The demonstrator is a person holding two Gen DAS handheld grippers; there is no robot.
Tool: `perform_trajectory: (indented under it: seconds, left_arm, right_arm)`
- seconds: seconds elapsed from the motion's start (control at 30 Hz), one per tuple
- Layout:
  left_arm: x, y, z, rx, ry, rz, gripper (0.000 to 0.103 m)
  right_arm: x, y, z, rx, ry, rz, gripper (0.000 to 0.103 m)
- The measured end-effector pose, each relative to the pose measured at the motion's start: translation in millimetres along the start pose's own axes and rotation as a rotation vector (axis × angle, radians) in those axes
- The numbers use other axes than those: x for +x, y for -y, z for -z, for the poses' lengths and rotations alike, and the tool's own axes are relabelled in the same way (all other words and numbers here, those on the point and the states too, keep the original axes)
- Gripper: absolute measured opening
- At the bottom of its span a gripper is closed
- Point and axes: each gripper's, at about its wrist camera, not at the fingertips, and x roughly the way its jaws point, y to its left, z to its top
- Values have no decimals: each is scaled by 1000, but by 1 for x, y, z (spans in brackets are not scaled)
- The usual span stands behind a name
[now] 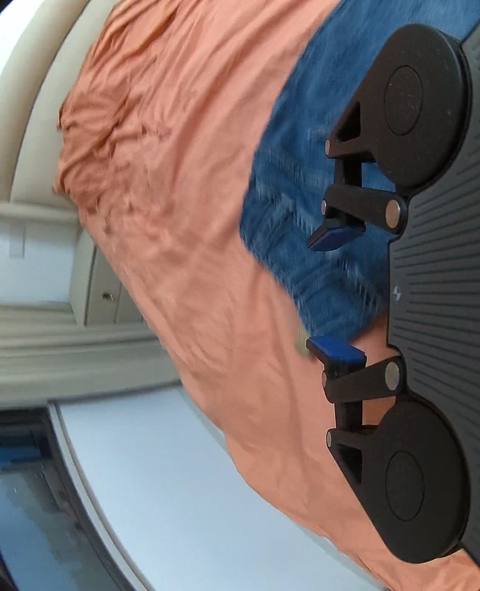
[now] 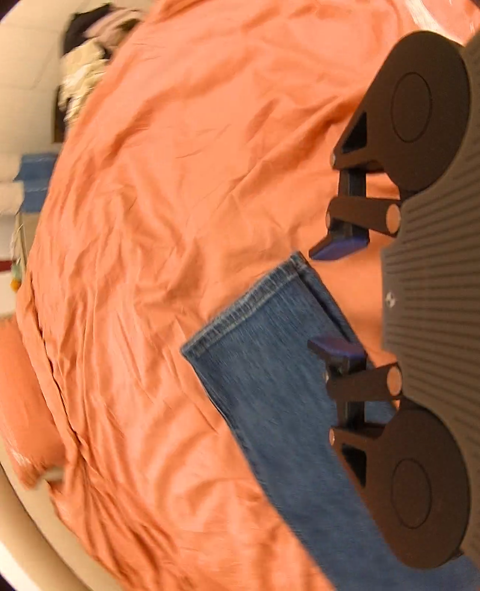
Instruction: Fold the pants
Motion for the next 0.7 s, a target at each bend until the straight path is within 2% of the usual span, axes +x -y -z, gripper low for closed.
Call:
perform_trajectory:
  seconds: [0.1, 0.27, 0.3, 0.33, 0.37, 0.4, 0.5, 0.7]
  left_arm:
    - [-17, 21, 4, 46, 8, 72, 62]
    - [-24, 80, 16, 170, -30, 167, 61]
    - [-26, 92, 19, 196, -35, 186, 61]
    - [-29, 104, 24, 222, -37, 201, 60]
    - [-30, 116, 29, 251, -42, 217, 57]
    - [-31, 127, 34, 280, -49, 235, 53]
    - [-30, 158, 48, 343, -62, 275, 52]
    - [-32, 210, 73, 426, -90, 357, 48]
  right_arm:
    - [24, 9, -2, 71, -4, -40, 31]
    - [58, 26, -4, 178, -30, -66, 31]
    - [63, 29, -4, 197, -36, -71, 28]
    - [66, 30, -5, 201, -37, -84, 13]
    - [66, 30, -8, 183, -29, -102, 4]
    - [61, 28, -10, 156, -9, -121, 1]
    - [42, 23, -18, 58, 42, -132, 0]
    - [67, 35, -10, 60, -25, -106, 0]
